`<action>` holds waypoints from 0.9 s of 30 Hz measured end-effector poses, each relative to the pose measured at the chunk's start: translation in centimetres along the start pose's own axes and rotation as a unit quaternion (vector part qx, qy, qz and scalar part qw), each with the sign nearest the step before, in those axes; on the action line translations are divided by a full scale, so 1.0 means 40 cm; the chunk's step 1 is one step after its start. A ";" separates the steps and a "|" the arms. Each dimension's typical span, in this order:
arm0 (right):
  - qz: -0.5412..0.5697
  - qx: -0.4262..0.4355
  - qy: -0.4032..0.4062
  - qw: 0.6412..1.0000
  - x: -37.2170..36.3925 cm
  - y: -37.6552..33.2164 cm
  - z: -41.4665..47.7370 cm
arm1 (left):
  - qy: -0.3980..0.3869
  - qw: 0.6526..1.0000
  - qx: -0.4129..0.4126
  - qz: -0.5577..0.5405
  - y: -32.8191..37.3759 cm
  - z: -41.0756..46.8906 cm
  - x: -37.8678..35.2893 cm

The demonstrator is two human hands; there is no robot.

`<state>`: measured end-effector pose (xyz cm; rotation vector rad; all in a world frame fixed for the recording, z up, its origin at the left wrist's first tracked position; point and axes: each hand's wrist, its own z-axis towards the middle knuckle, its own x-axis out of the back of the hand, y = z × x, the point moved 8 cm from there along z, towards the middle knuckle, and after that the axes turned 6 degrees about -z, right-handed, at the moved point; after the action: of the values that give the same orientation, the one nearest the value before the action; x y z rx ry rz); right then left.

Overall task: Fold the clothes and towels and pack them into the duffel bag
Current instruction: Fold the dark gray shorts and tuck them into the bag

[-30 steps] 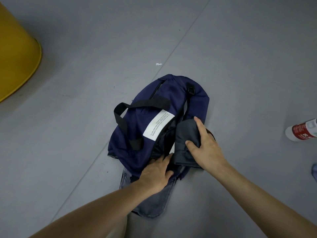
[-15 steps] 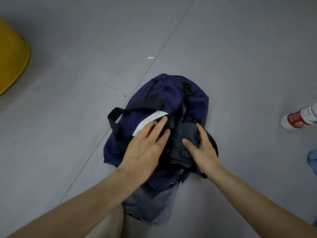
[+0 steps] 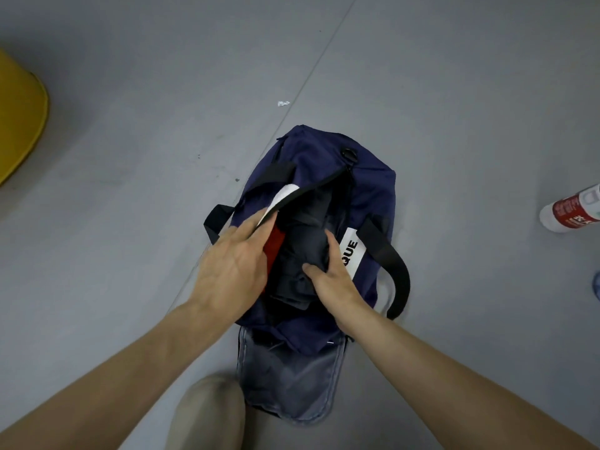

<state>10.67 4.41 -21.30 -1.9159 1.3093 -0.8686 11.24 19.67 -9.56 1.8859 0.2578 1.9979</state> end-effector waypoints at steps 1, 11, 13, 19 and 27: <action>-0.011 -0.007 0.001 1.000 -0.003 0.010 0.002 | 0.009 1.000 -0.002 -0.021 0.003 -0.002 0.009; -0.287 0.095 0.045 0.952 -0.012 0.009 -0.033 | -0.060 0.994 0.021 -0.086 -0.046 -0.043 -0.042; -0.285 0.086 0.018 0.955 -0.021 0.021 -0.036 | -0.071 0.992 0.013 -0.099 -0.039 -0.047 -0.046; -0.326 0.094 -0.008 0.941 -0.067 -0.011 0.003 | -0.091 0.980 0.014 -0.178 -0.019 -0.036 -0.036; -0.488 0.133 -0.002 0.863 -0.107 -0.021 0.032 | -0.118 0.981 0.008 -0.155 -0.072 -0.045 -0.044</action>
<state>10.94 8.87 -22.05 -2.3023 0.0817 -1.4123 9.92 21.83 -12.42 1.9343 0.4691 1.5594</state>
